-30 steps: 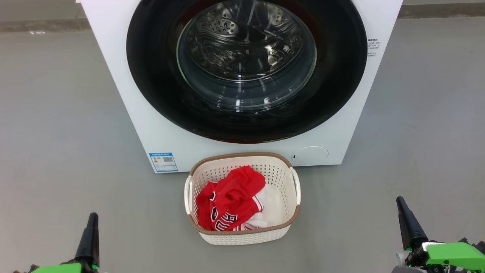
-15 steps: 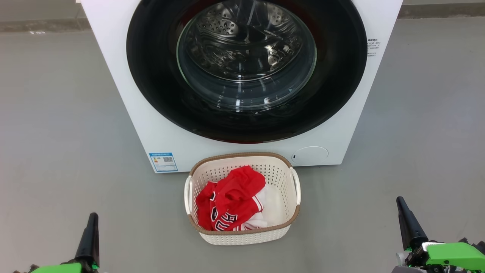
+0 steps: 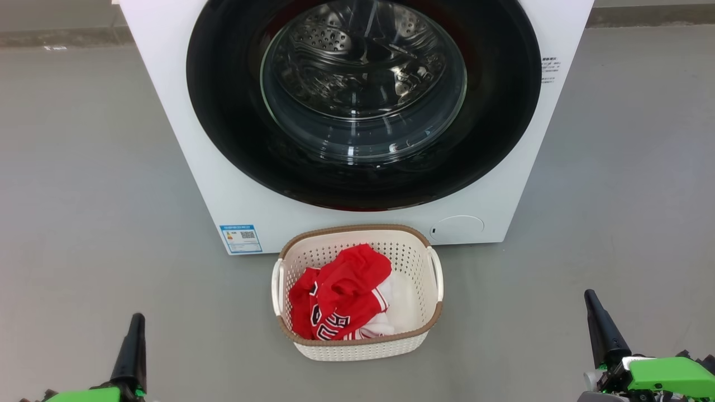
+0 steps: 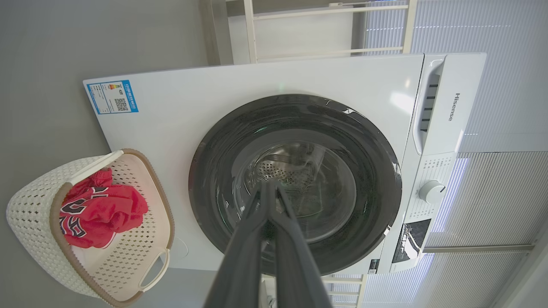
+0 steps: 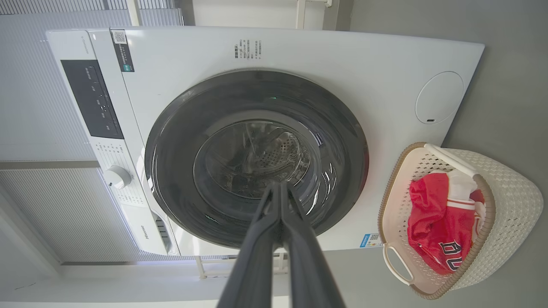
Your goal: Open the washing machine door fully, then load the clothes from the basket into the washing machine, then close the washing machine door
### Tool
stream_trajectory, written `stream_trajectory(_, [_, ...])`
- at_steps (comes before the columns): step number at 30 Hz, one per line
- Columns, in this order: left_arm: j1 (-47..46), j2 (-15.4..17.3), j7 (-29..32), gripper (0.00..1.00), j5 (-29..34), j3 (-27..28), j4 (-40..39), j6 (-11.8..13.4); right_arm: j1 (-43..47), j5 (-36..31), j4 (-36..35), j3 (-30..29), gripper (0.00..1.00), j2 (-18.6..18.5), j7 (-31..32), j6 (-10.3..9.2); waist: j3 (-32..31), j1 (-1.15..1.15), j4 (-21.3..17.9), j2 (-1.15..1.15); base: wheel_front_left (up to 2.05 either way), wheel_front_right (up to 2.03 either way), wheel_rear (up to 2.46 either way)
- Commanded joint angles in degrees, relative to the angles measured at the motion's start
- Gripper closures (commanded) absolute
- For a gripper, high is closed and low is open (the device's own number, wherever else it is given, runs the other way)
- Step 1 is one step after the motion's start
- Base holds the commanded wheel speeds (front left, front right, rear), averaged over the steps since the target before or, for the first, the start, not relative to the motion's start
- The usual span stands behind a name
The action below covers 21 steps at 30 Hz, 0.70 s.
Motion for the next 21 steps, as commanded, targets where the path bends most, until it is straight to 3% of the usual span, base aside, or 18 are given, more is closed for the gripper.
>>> stream_trajectory(1, [0.0, 0.0, 0.0, 0.0, 0.0, 0.0, 0.0, 0.0, 0.0, 0.0, 0.0, 0.0, 0.0, 0.0, 0.0, 0.0, 0.0, 0.0, 0.0, 0.0, 0.0, 0.0, 0.0])
stream_trajectory(12, [0.8, -0.6, -1.0, 0.0, 0.2, -0.2, 0.7, 0.0, 0.1, 0.2, 1.2, 0.5, 0.0, 0.3, -0.7, 0.0, -0.1, 0.13, 0.1, 0.0, 0.0, 0.0, 0.0])
stream_trajectory(21, [0.6, -0.4, -2.4, 0.0, 0.8, -0.5, -0.6, 0.0, -0.6, 0.1, 0.1, 1.5, 0.0, 0.3, -1.6, 0.01, 0.1, 0.0, 0.3, 0.0, 0.0, 0.0, 0.0])
